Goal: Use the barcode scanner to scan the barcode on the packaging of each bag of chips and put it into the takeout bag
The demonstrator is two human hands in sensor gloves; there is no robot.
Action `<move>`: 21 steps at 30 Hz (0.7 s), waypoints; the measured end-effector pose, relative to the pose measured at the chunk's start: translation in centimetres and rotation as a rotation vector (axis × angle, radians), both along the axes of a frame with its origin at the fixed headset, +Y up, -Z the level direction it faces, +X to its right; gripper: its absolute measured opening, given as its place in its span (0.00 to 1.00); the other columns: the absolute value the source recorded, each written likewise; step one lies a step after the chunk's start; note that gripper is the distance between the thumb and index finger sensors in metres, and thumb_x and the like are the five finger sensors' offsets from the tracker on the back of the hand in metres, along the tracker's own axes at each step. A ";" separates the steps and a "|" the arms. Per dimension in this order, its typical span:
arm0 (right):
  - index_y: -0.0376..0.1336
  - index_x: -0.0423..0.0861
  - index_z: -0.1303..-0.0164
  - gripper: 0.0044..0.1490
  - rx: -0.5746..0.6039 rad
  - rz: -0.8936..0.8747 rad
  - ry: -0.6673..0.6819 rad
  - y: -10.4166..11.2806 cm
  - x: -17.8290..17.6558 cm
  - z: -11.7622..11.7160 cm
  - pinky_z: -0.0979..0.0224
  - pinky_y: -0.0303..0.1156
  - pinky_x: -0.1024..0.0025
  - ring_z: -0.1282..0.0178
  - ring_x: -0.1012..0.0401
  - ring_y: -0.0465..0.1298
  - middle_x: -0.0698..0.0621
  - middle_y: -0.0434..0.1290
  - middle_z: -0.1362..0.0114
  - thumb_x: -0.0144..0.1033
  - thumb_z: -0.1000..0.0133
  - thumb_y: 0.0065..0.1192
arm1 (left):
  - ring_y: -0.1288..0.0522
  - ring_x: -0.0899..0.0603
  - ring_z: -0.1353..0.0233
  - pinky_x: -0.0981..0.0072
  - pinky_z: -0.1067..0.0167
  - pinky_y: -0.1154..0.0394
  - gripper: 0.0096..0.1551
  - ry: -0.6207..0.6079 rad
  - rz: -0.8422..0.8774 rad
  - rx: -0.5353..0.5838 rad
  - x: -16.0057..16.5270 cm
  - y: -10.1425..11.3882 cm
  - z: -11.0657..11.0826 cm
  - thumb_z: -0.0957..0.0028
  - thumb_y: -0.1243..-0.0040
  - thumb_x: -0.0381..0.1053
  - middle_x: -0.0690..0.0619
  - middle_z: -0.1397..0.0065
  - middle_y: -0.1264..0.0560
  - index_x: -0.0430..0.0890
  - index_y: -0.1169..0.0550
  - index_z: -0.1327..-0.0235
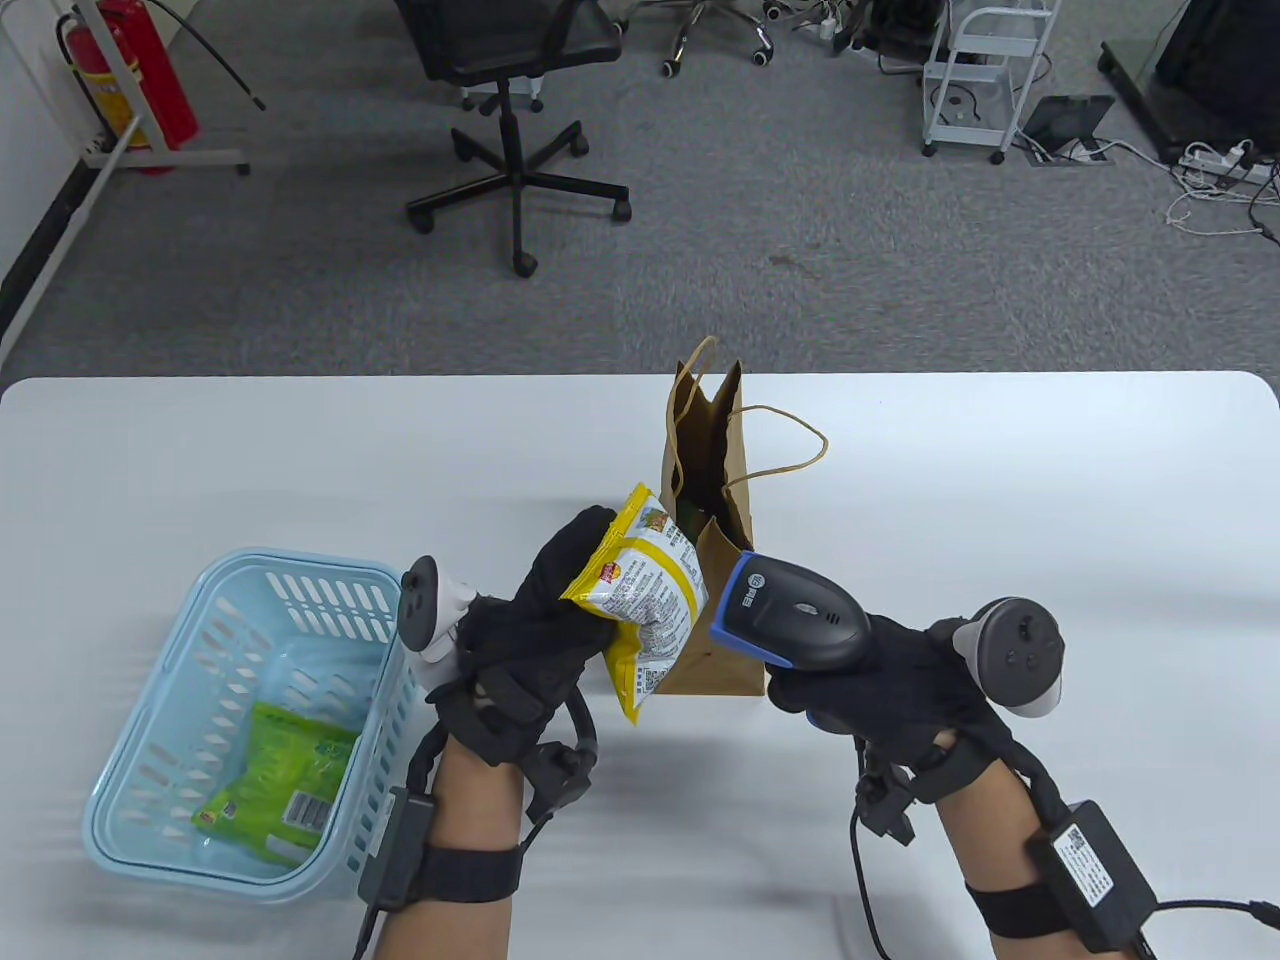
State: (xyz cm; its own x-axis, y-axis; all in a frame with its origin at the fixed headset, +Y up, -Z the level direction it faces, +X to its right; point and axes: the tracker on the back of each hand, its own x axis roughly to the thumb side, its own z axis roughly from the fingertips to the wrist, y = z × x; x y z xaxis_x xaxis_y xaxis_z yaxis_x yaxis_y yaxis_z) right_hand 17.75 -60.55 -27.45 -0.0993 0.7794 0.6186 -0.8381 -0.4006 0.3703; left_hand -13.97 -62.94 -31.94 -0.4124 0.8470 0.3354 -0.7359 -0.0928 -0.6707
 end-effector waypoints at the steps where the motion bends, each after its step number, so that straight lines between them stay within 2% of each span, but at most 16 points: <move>1: 0.63 0.31 0.28 0.37 0.001 -0.020 -0.009 0.3 0.4 0.1 0.48 0.82 0.49 0.54 0.52 0.88 0.41 0.79 0.40 0.43 0.38 0.69 | 0.34 0.26 0.21 0.33 0.31 0.32 0.51 -0.002 -0.004 0.002 0.1 0.3 0.1 0.39 0.37 0.55 0.39 0.18 0.43 0.41 0.52 0.14; 6: 0.62 0.31 0.27 0.37 0.004 -0.139 -0.062 1.3 3.1 0.2 0.47 0.82 0.49 0.53 0.52 0.88 0.41 0.78 0.39 0.43 0.37 0.69 | 0.36 0.25 0.20 0.38 0.31 0.29 0.50 0.041 -0.020 0.013 0.7 2.3 -0.1 0.39 0.37 0.52 0.38 0.18 0.45 0.41 0.52 0.14; 9: 0.62 0.31 0.27 0.37 -0.004 -0.188 -0.089 1.5 4.5 0.0 0.47 0.82 0.49 0.52 0.52 0.87 0.41 0.78 0.39 0.43 0.37 0.69 | 0.37 0.25 0.20 0.39 0.31 0.29 0.50 0.090 -0.055 0.022 1.4 4.4 -0.7 0.39 0.37 0.52 0.38 0.18 0.44 0.41 0.52 0.15; 14: 0.62 0.31 0.27 0.37 -0.016 -0.206 -0.127 1.2 5.6 -0.4 0.47 0.81 0.49 0.52 0.51 0.87 0.41 0.78 0.38 0.43 0.37 0.68 | 0.36 0.26 0.20 0.41 0.33 0.28 0.50 0.220 -0.231 -0.029 2.5 7.0 -2.5 0.39 0.37 0.51 0.37 0.18 0.44 0.41 0.51 0.15; 17: 0.62 0.31 0.27 0.37 -0.021 -0.203 -0.138 1.0 5.9 -0.7 0.47 0.81 0.49 0.52 0.51 0.87 0.41 0.78 0.38 0.43 0.37 0.68 | 0.35 0.26 0.21 0.42 0.34 0.26 0.50 0.282 -0.337 -0.067 2.9 7.6 -3.4 0.39 0.37 0.52 0.37 0.19 0.43 0.41 0.51 0.15; 21: 0.62 0.31 0.27 0.37 -0.024 -0.199 -0.144 1.0 6.1 -0.9 0.47 0.81 0.49 0.52 0.51 0.87 0.41 0.78 0.38 0.43 0.37 0.68 | 0.34 0.26 0.22 0.44 0.36 0.26 0.49 0.296 -0.406 -0.138 3.4 7.4 -4.4 0.38 0.38 0.52 0.36 0.20 0.42 0.39 0.51 0.15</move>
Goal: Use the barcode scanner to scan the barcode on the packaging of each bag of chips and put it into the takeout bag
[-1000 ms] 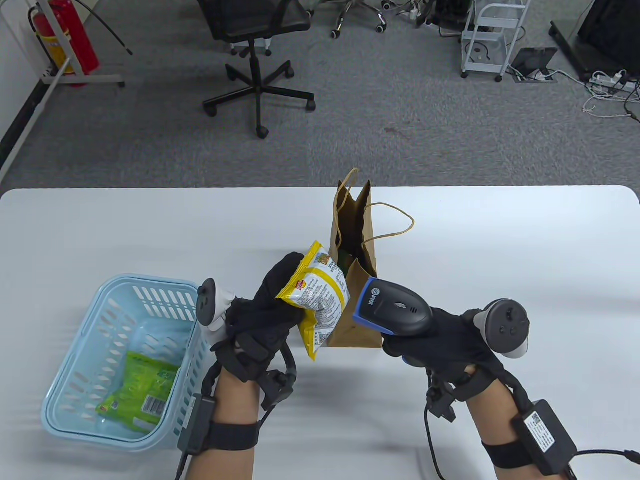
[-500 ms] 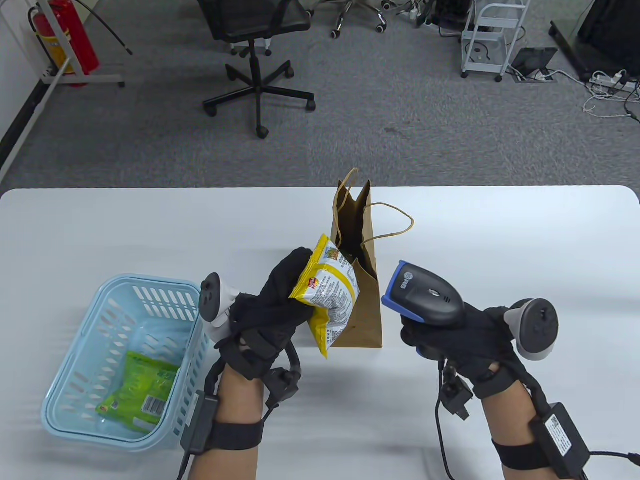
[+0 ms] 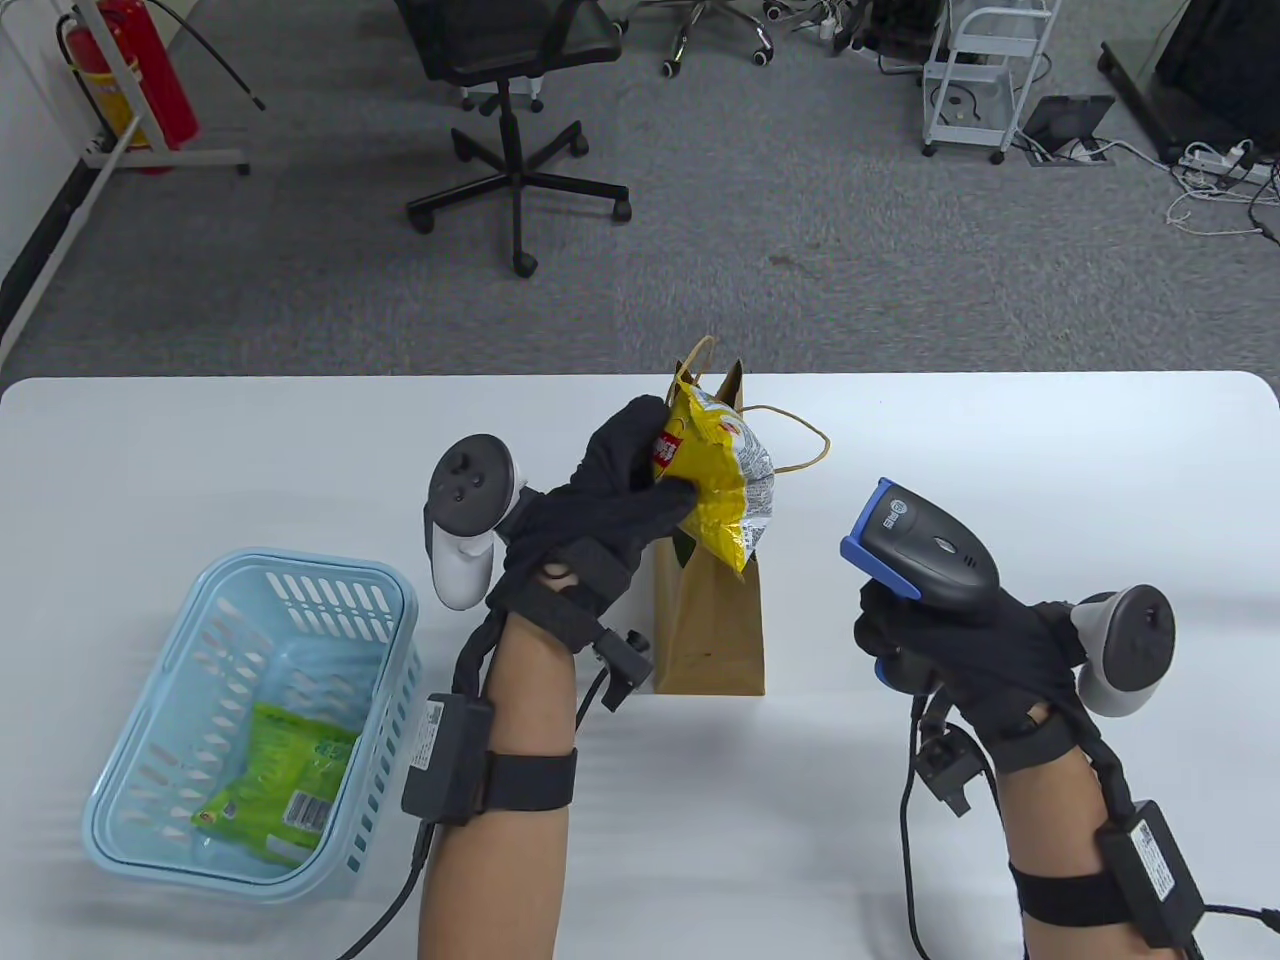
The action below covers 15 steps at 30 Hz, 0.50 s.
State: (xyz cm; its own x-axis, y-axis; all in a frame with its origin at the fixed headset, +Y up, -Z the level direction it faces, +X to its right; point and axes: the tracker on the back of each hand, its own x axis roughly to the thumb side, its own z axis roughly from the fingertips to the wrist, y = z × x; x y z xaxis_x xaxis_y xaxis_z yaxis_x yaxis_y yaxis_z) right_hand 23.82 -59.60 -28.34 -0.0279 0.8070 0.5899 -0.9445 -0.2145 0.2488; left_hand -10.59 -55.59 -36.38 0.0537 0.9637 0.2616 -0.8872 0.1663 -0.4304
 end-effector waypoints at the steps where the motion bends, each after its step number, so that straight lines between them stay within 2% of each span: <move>1: 0.62 0.31 0.27 0.37 0.000 0.002 -0.002 0.0 0.0 0.0 0.47 0.81 0.49 0.52 0.51 0.87 0.40 0.78 0.38 0.43 0.37 0.68 | 0.35 0.26 0.22 0.44 0.36 0.25 0.49 0.007 -0.007 -0.015 0.2 -0.2 -0.2 0.38 0.38 0.52 0.35 0.20 0.42 0.39 0.51 0.15; 10: 0.62 0.31 0.27 0.37 -0.003 0.008 -0.008 0.1 0.0 0.0 0.47 0.81 0.48 0.52 0.51 0.87 0.40 0.78 0.38 0.43 0.37 0.68 | 0.34 0.25 0.23 0.48 0.38 0.24 0.49 0.010 -0.064 -0.039 0.9 -0.4 -0.8 0.38 0.39 0.52 0.33 0.20 0.43 0.37 0.51 0.15; 15: 0.62 0.31 0.27 0.37 -0.001 0.017 -0.012 0.1 0.0 -0.1 0.47 0.81 0.48 0.52 0.51 0.87 0.41 0.78 0.38 0.43 0.37 0.68 | 0.34 0.23 0.24 0.49 0.39 0.22 0.48 0.074 -0.195 -0.035 1.0 0.5 -0.5 0.38 0.39 0.50 0.30 0.21 0.43 0.32 0.48 0.15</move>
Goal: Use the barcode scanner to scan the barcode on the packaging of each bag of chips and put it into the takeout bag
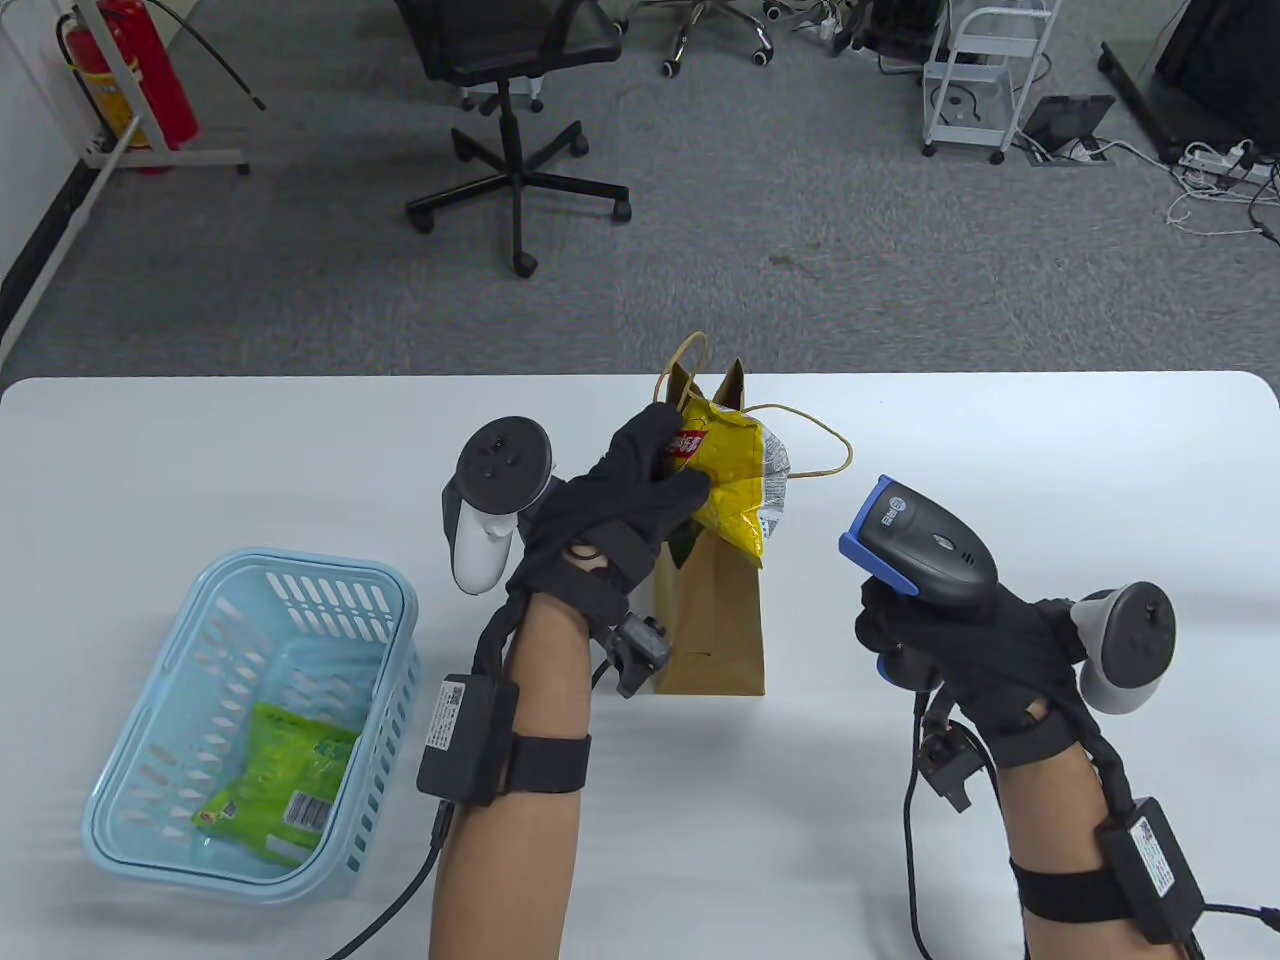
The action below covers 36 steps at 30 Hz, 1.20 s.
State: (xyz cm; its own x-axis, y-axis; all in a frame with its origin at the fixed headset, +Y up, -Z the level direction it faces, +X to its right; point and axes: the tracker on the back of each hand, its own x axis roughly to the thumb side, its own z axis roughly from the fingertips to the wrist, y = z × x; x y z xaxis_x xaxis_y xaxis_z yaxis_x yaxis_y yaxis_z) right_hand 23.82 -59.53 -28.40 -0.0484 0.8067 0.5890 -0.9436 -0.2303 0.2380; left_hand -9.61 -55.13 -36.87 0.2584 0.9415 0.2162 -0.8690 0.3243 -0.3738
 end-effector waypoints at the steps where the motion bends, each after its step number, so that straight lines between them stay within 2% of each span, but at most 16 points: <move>1: 0.62 0.31 0.27 0.37 0.001 0.002 0.000 0.0 0.0 0.0 0.47 0.81 0.48 0.52 0.51 0.87 0.41 0.78 0.38 0.43 0.37 0.68 | 0.34 0.23 0.25 0.49 0.40 0.22 0.48 0.013 -0.029 0.011 0.1 0.2 0.0 0.39 0.39 0.50 0.30 0.21 0.42 0.31 0.48 0.16; 4: 0.62 0.31 0.27 0.37 0.004 0.007 -0.001 -0.1 0.0 0.0 0.47 0.81 0.48 0.52 0.51 0.87 0.40 0.78 0.38 0.43 0.37 0.68 | 0.33 0.22 0.26 0.51 0.40 0.20 0.48 0.054 -0.119 0.014 0.3 0.7 0.2 0.39 0.39 0.50 0.28 0.21 0.41 0.29 0.46 0.16; 11: 0.62 0.31 0.27 0.37 0.007 0.016 -0.002 -0.1 -0.1 0.0 0.47 0.81 0.48 0.52 0.51 0.87 0.40 0.78 0.38 0.43 0.37 0.69 | 0.39 0.16 0.27 0.46 0.41 0.20 0.50 0.096 -0.235 0.019 1.0 1.8 0.6 0.38 0.41 0.54 0.23 0.20 0.46 0.27 0.45 0.15; 17: 0.62 0.31 0.27 0.37 0.005 0.022 -0.009 -0.2 -0.1 0.0 0.47 0.81 0.48 0.52 0.51 0.87 0.40 0.78 0.38 0.43 0.37 0.69 | 0.42 0.16 0.25 0.42 0.42 0.22 0.49 0.161 -0.341 0.069 1.2 4.3 1.9 0.37 0.43 0.56 0.25 0.18 0.48 0.30 0.44 0.14; 22: 0.62 0.31 0.27 0.38 0.004 0.019 -0.018 -0.1 0.0 0.0 0.47 0.81 0.48 0.52 0.51 0.87 0.40 0.78 0.38 0.43 0.37 0.69 | 0.40 0.17 0.25 0.42 0.43 0.21 0.48 0.180 -0.388 0.126 0.3 6.9 3.9 0.37 0.43 0.56 0.26 0.18 0.46 0.32 0.42 0.14; 26: 0.62 0.31 0.27 0.37 0.005 0.023 -0.034 -0.1 0.1 0.0 0.47 0.81 0.48 0.52 0.51 0.87 0.40 0.78 0.38 0.43 0.37 0.69 | 0.36 0.18 0.25 0.41 0.43 0.22 0.46 0.204 -0.421 0.176 -1.8 8.8 6.1 0.38 0.42 0.56 0.27 0.18 0.43 0.33 0.40 0.14; 30: 0.62 0.31 0.27 0.38 0.000 0.037 -0.043 -0.3 0.1 -0.2 0.47 0.81 0.48 0.52 0.51 0.87 0.40 0.78 0.38 0.43 0.37 0.69 | 0.34 0.19 0.25 0.38 0.40 0.25 0.45 0.296 -0.517 0.188 -6.0 10.1 8.0 0.38 0.41 0.55 0.28 0.18 0.41 0.34 0.38 0.14; 33: 0.62 0.31 0.27 0.38 -0.008 0.052 -0.053 -0.6 0.0 -0.4 0.47 0.81 0.48 0.52 0.51 0.87 0.40 0.78 0.39 0.43 0.37 0.69 | 0.33 0.19 0.26 0.36 0.40 0.25 0.44 0.386 -0.568 0.143 -9.8 9.8 8.6 0.38 0.41 0.55 0.29 0.18 0.40 0.34 0.37 0.15; 36: 0.62 0.31 0.27 0.37 -0.015 0.064 -0.061 -0.8 0.0 -0.6 0.47 0.81 0.48 0.52 0.51 0.87 0.40 0.78 0.38 0.43 0.37 0.69 | 0.33 0.19 0.26 0.35 0.39 0.27 0.44 0.455 -0.633 0.057 -13.8 8.2 8.4 0.38 0.41 0.55 0.29 0.18 0.40 0.34 0.37 0.15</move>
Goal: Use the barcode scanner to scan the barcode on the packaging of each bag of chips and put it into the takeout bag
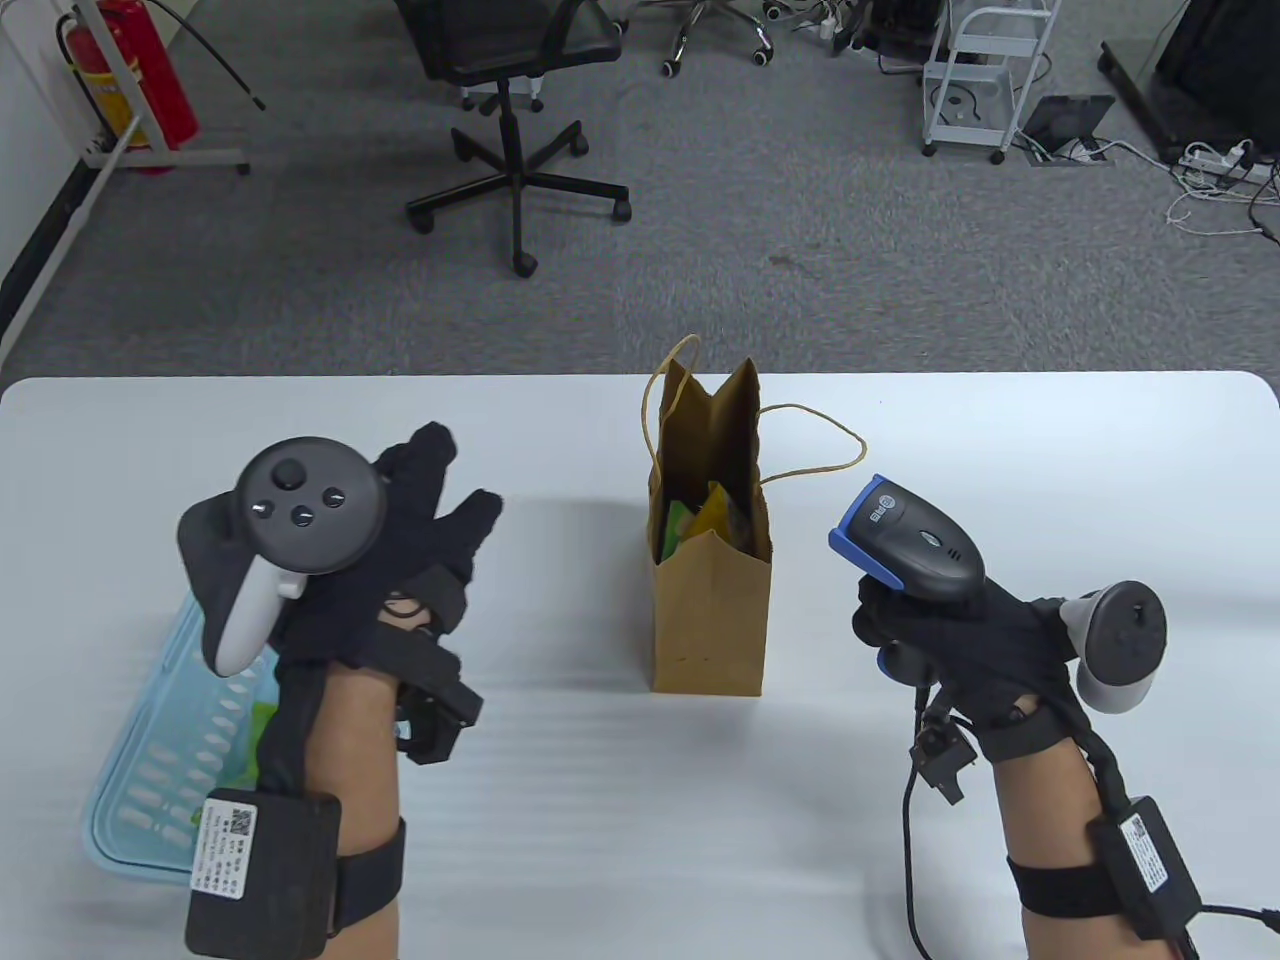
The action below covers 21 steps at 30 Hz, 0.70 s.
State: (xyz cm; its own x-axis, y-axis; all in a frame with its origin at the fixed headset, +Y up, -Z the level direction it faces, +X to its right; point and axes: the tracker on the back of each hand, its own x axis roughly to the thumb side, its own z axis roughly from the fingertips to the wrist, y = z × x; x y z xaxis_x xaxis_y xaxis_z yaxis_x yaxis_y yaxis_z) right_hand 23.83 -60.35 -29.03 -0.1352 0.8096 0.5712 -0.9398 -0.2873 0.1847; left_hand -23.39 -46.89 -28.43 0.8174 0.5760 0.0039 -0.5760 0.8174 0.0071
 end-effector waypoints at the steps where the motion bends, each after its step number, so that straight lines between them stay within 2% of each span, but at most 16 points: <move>1: 0.62 0.31 0.27 0.38 -0.004 0.002 -0.002 -0.1 0.0 -0.1 0.47 0.81 0.48 0.52 0.51 0.87 0.40 0.78 0.38 0.43 0.37 0.69 | 0.33 0.20 0.26 0.35 0.38 0.27 0.44 0.039 -0.017 -0.034 -1.7 -1.0 -0.2 0.38 0.40 0.54 0.29 0.18 0.40 0.34 0.37 0.15; 4: 0.62 0.31 0.27 0.38 -0.011 0.013 -0.010 -0.3 0.0 -0.3 0.47 0.81 0.48 0.52 0.51 0.87 0.40 0.78 0.39 0.43 0.37 0.69 | 0.34 0.19 0.25 0.34 0.38 0.28 0.44 0.116 -0.026 -0.129 -5.0 -3.8 -0.8 0.39 0.40 0.54 0.28 0.18 0.40 0.34 0.37 0.15; 6: 0.62 0.31 0.27 0.37 -0.016 0.024 -0.017 -0.5 0.0 -0.4 0.47 0.81 0.48 0.52 0.51 0.87 0.40 0.78 0.39 0.43 0.37 0.69 | 0.35 0.19 0.25 0.33 0.37 0.28 0.44 0.153 -0.039 -0.232 -7.3 -6.6 -1.5 0.39 0.40 0.54 0.28 0.18 0.40 0.34 0.37 0.15; 7: 0.62 0.31 0.27 0.38 -0.018 0.028 -0.018 -0.6 0.0 -0.5 0.47 0.81 0.48 0.52 0.51 0.87 0.40 0.78 0.39 0.43 0.37 0.69 | 0.35 0.19 0.25 0.33 0.37 0.29 0.44 0.153 -0.036 -0.262 -7.9 -7.5 -1.7 0.39 0.40 0.53 0.28 0.18 0.41 0.34 0.38 0.15; 8: 0.62 0.31 0.27 0.38 -0.023 0.025 -0.016 -0.7 -0.1 -0.6 0.47 0.81 0.48 0.52 0.51 0.87 0.40 0.78 0.39 0.43 0.37 0.69 | 0.36 0.19 0.25 0.33 0.37 0.29 0.44 0.153 -0.004 -0.317 -8.9 -9.5 -2.3 0.39 0.40 0.53 0.27 0.18 0.41 0.33 0.37 0.15; 10: 0.62 0.31 0.27 0.38 -0.050 -0.021 0.013 -1.0 -0.1 -0.9 0.47 0.81 0.48 0.52 0.51 0.87 0.40 0.78 0.39 0.43 0.37 0.69 | 0.38 0.18 0.24 0.31 0.36 0.31 0.45 0.133 0.005 -0.467 -10.0 -12.6 -3.1 0.39 0.40 0.52 0.26 0.18 0.43 0.32 0.38 0.15; 12: 0.62 0.31 0.27 0.38 -0.058 -0.027 0.015 -1.2 -0.1 -1.1 0.47 0.81 0.48 0.52 0.50 0.87 0.40 0.78 0.39 0.42 0.37 0.69 | 0.41 0.18 0.23 0.30 0.34 0.33 0.45 0.137 -0.022 -0.545 -10.5 -14.7 -3.7 0.39 0.40 0.52 0.26 0.17 0.45 0.33 0.40 0.14; 13: 0.62 0.31 0.27 0.38 -0.056 -0.015 0.009 -1.3 -0.1 -1.1 0.47 0.81 0.48 0.52 0.50 0.87 0.40 0.78 0.38 0.42 0.37 0.69 | 0.42 0.17 0.23 0.30 0.34 0.34 0.45 0.156 -0.051 -0.571 -10.7 -15.6 -4.0 0.39 0.40 0.52 0.26 0.17 0.45 0.33 0.40 0.14; 15: 0.62 0.31 0.27 0.38 -0.052 0.016 -0.007 -1.4 0.0 -1.2 0.47 0.81 0.48 0.52 0.50 0.87 0.40 0.78 0.38 0.43 0.37 0.69 | 0.47 0.16 0.21 0.27 0.32 0.38 0.46 0.169 -0.136 -0.706 -11.5 -17.8 -4.7 0.39 0.40 0.52 0.27 0.16 0.49 0.35 0.43 0.13; 17: 0.62 0.31 0.27 0.38 -0.054 0.021 -0.017 -1.6 0.0 -1.2 0.47 0.81 0.48 0.52 0.51 0.87 0.40 0.78 0.38 0.42 0.37 0.69 | 0.53 0.13 0.22 0.24 0.32 0.41 0.50 0.191 -0.106 -0.791 -12.2 -19.4 -5.0 0.40 0.41 0.54 0.28 0.16 0.57 0.36 0.48 0.12; 20: 0.62 0.31 0.27 0.38 -0.058 0.037 -0.014 -1.8 -0.2 -1.3 0.47 0.81 0.48 0.52 0.50 0.87 0.40 0.78 0.38 0.42 0.37 0.69 | 0.55 0.13 0.22 0.22 0.32 0.43 0.53 0.221 -0.145 -0.874 -12.9 -21.0 -5.4 0.40 0.41 0.53 0.28 0.16 0.60 0.37 0.55 0.13; 21: 0.62 0.31 0.27 0.38 -0.056 0.046 -0.019 -1.8 -0.2 -1.3 0.47 0.81 0.48 0.52 0.50 0.87 0.40 0.78 0.38 0.43 0.37 0.69 | 0.53 0.14 0.22 0.23 0.32 0.42 0.53 0.232 -0.184 -0.903 -13.1 -21.6 -5.5 0.40 0.41 0.53 0.26 0.17 0.59 0.37 0.55 0.13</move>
State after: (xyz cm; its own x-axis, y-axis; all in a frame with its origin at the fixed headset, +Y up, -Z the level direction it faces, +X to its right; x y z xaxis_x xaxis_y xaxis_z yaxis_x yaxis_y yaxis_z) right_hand 23.62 -62.14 -30.29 -0.1830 0.8331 0.5219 -0.9294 -0.3197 0.1845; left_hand -36.47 -68.53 -33.89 0.8202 0.1441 -0.5536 -0.5013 0.6474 -0.5742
